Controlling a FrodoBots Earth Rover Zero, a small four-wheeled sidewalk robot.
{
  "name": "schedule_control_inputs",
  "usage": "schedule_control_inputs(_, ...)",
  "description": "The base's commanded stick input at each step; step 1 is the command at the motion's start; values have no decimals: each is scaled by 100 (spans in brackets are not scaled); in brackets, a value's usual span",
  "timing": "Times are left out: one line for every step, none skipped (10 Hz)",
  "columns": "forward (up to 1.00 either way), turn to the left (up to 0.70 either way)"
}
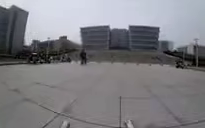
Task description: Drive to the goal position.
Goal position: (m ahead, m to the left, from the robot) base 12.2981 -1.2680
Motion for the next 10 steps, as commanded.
schedule_control_inputs(100,-40)
schedule_control_inputs(100,-40)
schedule_control_inputs(100,-15)
schedule_control_inputs(100,6)
schedule_control_inputs(100,0)
schedule_control_inputs(100,0)
schedule_control_inputs(100,0)
schedule_control_inputs(100,0)
schedule_control_inputs(100,5)
schedule_control_inputs(100,-29)
